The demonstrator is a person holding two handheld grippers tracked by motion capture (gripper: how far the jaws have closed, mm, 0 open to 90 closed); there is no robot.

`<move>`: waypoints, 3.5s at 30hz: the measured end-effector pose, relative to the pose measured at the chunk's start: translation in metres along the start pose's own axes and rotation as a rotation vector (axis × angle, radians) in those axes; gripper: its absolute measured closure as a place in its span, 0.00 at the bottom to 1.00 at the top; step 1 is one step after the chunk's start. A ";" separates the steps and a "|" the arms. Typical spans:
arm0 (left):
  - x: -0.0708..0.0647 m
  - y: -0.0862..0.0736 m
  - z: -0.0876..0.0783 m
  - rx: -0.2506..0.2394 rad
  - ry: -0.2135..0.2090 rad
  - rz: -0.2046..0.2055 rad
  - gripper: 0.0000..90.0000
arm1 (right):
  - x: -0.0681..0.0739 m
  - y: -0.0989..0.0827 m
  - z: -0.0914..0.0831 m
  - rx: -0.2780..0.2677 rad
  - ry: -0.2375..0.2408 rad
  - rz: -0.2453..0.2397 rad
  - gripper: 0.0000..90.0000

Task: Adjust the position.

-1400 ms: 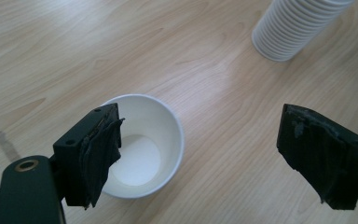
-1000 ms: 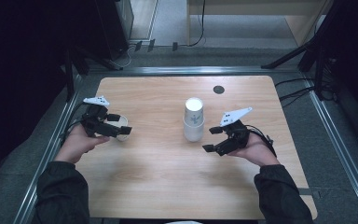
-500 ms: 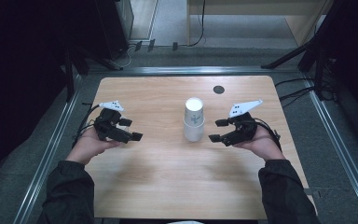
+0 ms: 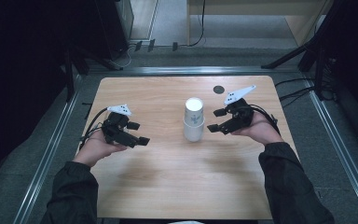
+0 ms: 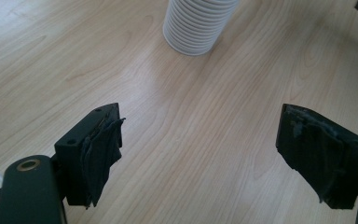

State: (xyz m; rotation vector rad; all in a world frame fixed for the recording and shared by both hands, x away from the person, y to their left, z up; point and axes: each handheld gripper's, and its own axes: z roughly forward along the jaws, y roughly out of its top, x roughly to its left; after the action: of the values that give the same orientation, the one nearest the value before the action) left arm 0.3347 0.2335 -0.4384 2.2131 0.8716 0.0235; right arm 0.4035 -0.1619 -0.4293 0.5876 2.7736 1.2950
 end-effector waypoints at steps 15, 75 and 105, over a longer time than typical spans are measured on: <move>-0.003 0.000 0.009 0.012 -0.031 0.012 0.16 | -0.011 0.038 0.014 0.067 0.044 -0.034 0.26; -0.004 -0.002 0.007 0.004 -0.038 0.027 0.16 | 0.007 0.132 0.009 0.329 -0.009 -0.099 0.37; -0.013 0.003 0.004 -0.035 -0.068 0.057 0.16 | 0.076 0.141 -0.044 0.276 0.048 -0.192 0.39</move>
State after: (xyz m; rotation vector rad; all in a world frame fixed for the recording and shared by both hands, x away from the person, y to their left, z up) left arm 0.3275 0.2219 -0.4367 2.1927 0.7653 -0.0093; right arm 0.3709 -0.0860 -0.2854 0.2900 2.9832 0.9106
